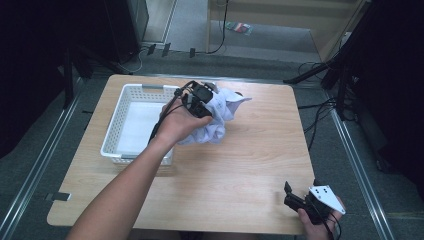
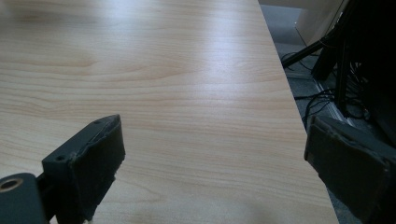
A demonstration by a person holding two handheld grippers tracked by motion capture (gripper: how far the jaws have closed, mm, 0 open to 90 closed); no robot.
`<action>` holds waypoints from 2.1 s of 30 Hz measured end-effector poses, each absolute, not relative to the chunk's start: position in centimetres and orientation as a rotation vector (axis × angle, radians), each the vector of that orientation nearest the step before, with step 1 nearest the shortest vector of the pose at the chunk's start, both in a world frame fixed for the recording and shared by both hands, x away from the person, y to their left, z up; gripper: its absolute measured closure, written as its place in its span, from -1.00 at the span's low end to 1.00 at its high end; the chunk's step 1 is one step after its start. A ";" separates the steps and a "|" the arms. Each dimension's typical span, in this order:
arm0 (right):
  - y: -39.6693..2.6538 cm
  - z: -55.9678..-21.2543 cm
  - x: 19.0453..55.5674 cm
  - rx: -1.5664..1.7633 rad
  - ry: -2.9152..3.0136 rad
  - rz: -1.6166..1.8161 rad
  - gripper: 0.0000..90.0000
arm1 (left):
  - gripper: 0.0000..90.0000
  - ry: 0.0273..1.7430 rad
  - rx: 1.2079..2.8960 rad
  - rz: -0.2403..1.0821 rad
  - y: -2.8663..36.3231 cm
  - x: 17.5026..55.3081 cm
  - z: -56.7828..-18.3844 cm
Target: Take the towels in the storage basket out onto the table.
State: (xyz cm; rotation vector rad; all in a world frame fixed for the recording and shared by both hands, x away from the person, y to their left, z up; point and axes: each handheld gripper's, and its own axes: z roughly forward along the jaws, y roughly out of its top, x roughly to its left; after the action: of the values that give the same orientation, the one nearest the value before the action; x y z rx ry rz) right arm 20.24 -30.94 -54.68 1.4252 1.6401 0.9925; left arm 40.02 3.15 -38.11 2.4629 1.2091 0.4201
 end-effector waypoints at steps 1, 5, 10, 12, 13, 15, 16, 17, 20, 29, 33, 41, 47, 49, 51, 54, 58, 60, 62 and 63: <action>-31.0 -54.7 20.2 1.425 1.639 0.993 -0.89 | 0.22 1.204 2.467 0.409 2.7 40.0 -38.3; -31.0 -54.7 20.2 1.423 1.642 0.993 -0.89 | 0.22 1.172 2.478 0.378 1.0 39.9 -39.1; -30.9 -54.7 20.2 1.422 1.639 0.997 -0.89 | 0.21 1.165 2.477 0.354 -0.6 40.1 -40.6; -30.9 -54.7 20.2 1.422 1.639 0.997 -0.89 | 0.20 1.167 2.469 0.356 -1.1 40.2 -41.6; -30.9 -54.7 20.2 1.422 1.638 0.998 -0.89 | 0.20 1.164 2.474 0.356 -1.2 40.2 -41.9; -31.0 -54.7 20.2 1.422 1.638 0.999 -0.89 | 0.19 1.180 2.453 0.327 -1.4 40.4 -43.0; -31.0 -54.7 20.2 1.422 1.638 0.999 -0.89 | 0.19 1.187 2.452 0.303 -1.4 40.5 -43.5; -30.9 -54.7 20.2 1.424 1.637 0.999 -0.89 | 0.19 1.194 2.450 0.288 -1.5 40.5 -44.1; -31.0 -54.7 20.2 1.423 1.636 0.999 -0.89 | 0.17 1.201 2.453 0.248 -1.5 40.6 -45.8; -31.0 -54.7 20.2 1.423 1.637 1.000 -0.89 | -0.79 1.201 2.363 0.100 -1.0 39.8 -47.0; -31.0 -54.7 20.2 1.421 1.636 1.000 -0.89 | -1.00 1.171 2.326 0.113 -0.2 39.0 -45.9; -30.9 -54.7 20.2 1.423 1.638 0.998 -0.89 | -1.00 1.169 2.233 0.219 3.8 37.6 -43.5; -30.9 -54.7 20.2 1.423 1.639 0.992 -0.89 | -1.00 1.201 2.156 0.293 8.0 36.4 -42.9; -30.9 -54.7 20.2 1.424 1.638 0.992 -0.89 | -1.00 1.219 2.130 0.324 9.4 35.9 -42.6; -30.9 -54.7 20.2 1.424 1.639 0.992 -0.89 | -1.00 1.226 2.110 0.341 10.8 35.4 -42.4; -30.9 -54.7 20.2 1.427 1.638 0.990 -0.89 | -1.00 1.243 2.070 0.358 12.6 34.8 -42.1; -30.9 -54.7 20.3 1.429 1.637 0.990 -0.89 | -1.00 1.248 2.039 0.405 14.6 34.0 -41.9; -30.9 -54.7 20.2 1.429 1.639 0.990 -0.89 | -1.00 1.252 2.013 0.429 15.8 33.4 -41.8; -30.9 -54.7 20.2 1.428 1.639 0.989 -0.89 | -1.00 1.258 1.996 0.452 16.7 32.9 -41.9; -30.9 -54.7 20.2 1.428 1.639 0.990 -0.89 | -1.00 1.264 1.989 0.457 17.1 32.7 -42.0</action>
State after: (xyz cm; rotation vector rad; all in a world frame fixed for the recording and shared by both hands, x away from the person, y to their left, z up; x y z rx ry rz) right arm 20.25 -30.93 -54.67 1.4283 1.6395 0.9902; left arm 32.67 17.07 -41.98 1.9893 1.2638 0.4569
